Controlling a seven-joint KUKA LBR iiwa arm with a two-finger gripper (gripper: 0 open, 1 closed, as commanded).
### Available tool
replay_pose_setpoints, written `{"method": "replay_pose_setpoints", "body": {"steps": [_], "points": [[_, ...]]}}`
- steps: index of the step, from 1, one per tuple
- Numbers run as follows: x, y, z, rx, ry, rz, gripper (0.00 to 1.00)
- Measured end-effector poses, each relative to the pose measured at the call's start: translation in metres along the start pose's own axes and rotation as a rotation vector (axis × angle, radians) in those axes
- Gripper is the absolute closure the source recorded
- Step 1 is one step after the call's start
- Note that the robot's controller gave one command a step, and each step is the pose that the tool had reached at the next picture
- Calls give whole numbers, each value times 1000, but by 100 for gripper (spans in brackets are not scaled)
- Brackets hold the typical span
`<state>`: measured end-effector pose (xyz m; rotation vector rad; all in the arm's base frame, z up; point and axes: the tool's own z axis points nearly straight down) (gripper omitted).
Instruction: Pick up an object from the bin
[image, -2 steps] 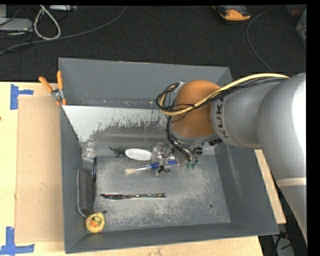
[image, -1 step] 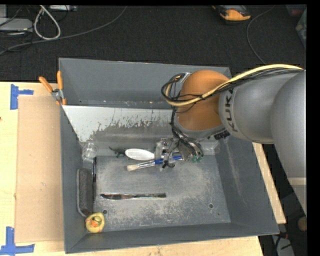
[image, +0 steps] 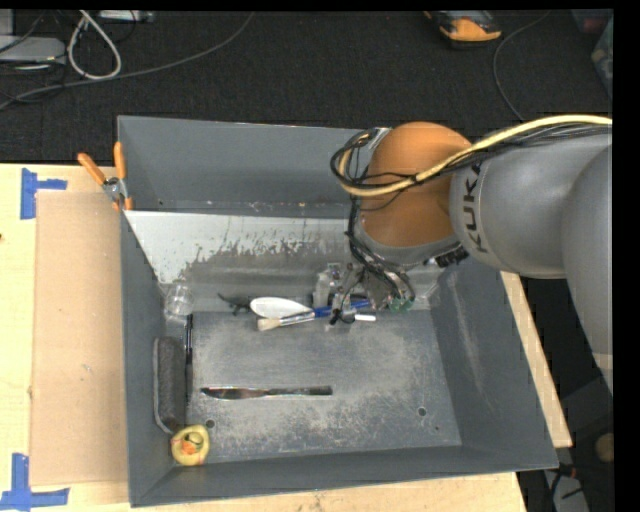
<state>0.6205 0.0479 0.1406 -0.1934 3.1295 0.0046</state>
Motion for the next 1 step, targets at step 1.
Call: {"method": "replay_pose_setpoints", "body": {"steps": [1], "points": [[0, 0, -18, 0, 0, 0, 100]]}}
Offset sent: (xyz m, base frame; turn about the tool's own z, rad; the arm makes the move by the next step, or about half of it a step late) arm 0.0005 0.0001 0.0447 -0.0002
